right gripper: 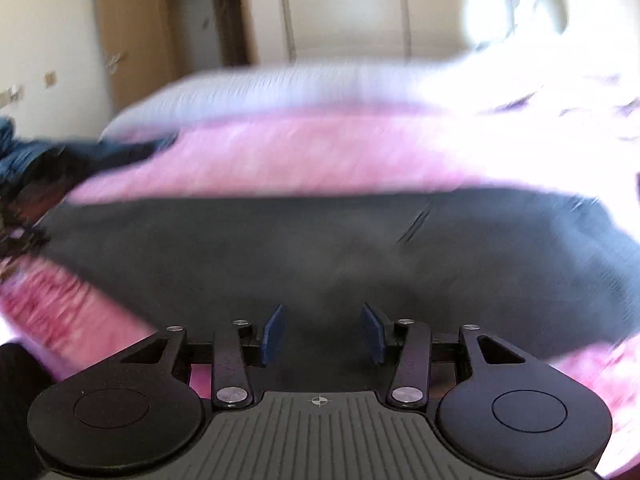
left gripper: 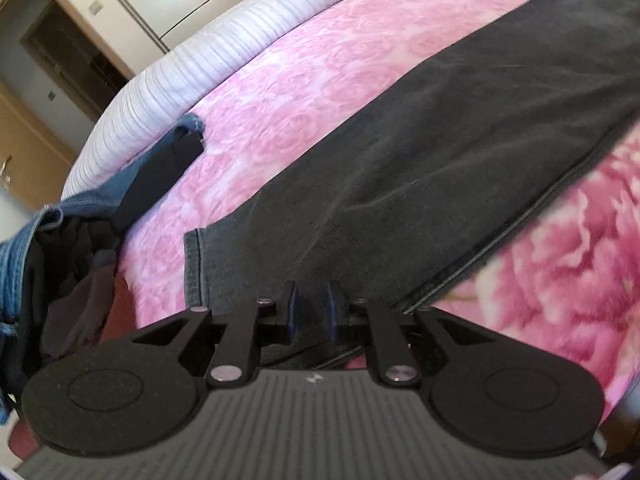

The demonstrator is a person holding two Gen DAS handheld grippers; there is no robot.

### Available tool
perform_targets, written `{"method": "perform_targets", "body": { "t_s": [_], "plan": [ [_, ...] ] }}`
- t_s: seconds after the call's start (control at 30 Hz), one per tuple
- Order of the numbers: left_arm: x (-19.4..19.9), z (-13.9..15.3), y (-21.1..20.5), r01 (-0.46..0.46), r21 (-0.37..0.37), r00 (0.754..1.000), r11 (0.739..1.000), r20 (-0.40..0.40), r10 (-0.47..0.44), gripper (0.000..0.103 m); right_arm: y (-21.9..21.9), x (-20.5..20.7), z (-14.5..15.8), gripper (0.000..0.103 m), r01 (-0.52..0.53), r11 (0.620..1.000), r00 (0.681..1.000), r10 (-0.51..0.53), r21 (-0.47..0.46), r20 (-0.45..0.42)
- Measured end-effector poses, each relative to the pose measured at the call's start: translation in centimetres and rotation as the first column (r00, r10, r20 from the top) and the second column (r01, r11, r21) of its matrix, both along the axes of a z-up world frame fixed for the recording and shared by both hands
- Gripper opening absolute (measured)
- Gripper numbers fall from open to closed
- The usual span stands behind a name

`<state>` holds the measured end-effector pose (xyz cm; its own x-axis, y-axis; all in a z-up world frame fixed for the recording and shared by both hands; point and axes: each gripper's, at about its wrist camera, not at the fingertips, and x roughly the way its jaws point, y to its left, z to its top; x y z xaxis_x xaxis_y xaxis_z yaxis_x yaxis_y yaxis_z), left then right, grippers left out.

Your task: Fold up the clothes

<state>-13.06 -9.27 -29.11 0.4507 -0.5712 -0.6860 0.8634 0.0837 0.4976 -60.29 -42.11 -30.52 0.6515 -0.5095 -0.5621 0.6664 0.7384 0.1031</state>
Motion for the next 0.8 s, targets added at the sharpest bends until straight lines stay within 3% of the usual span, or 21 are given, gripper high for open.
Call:
{"method": "perform_targets", "body": {
  "t_s": [0.07, 0.17, 0.2, 0.33, 0.4, 0.47, 0.57, 0.67, 0.73, 0.8],
  "plan": [
    [0.0, -0.1, 0.0, -0.003, 0.002, 1.0, 1.0, -0.004, 0.003, 0.012, -1.7, -0.5, -1.0, 0.047, 0.093, 0.995, 0.995, -0.094, -0.018, -0.018],
    [0.2, 0.4, 0.6, -0.017, 0.003, 1.0, 1.0, -0.007, 0.017, 0.017, -5.2, -2.0, -3.8, 0.046, 0.133, 0.983, 0.991, -0.13, 0.129, -0.031],
    [0.5, 0.5, 1.0, -0.036, -0.002, 0.999, 0.999, -0.003, 0.036, 0.018, -5.4, -2.3, -3.2, 0.046, 0.144, 0.978, 0.99, -0.141, 0.154, -0.026],
    [2.1, 0.3, 2.8, -0.095, -0.025, 0.995, 0.995, -0.017, 0.094, 0.018, -2.8, -1.4, -1.5, 0.047, 0.134, 0.991, 0.989, -0.133, 0.017, -0.06],
    [2.9, 0.1, 3.7, -0.113, -0.041, 0.993, 0.993, -0.045, 0.111, 0.019, -3.4, -1.1, -2.9, 0.047, 0.133, 0.988, 0.985, -0.122, 0.082, -0.124],
    [3.3, 0.6, 4.5, -0.14, -0.046, 0.989, 0.989, -0.046, 0.138, 0.021, -2.6, -0.4, -2.1, 0.047, 0.156, 0.986, 0.981, -0.148, 0.057, -0.125],
    [3.9, 1.0, 6.1, -0.17, -0.051, 0.985, 0.984, -0.023, 0.169, 0.028, -0.1, 2.0, 0.3, 0.047, 0.088, 0.996, 0.993, -0.088, 0.0, -0.073],
    [4.4, 1.1, 8.1, -0.208, -0.069, 0.978, 0.976, -0.028, 0.207, 0.029, 3.2, 7.3, 1.4, 0.048, -0.077, 0.997, 0.995, 0.076, -0.026, -0.069],
    [4.4, 1.3, 9.3, -0.227, -0.091, 0.974, 0.97, -0.019, 0.227, 0.029, 5.3, 10.8, 2.1, 0.048, -0.187, 0.981, 0.981, 0.184, -0.044, -0.069],
    [4.3, 1.6, 10.4, -0.235, -0.12, 0.972, 0.965, -0.033, 0.233, 0.029, 8.2, 15.3, 2.5, 0.048, -0.321, 0.945, 0.945, 0.315, -0.066, -0.091]
  ]
}}
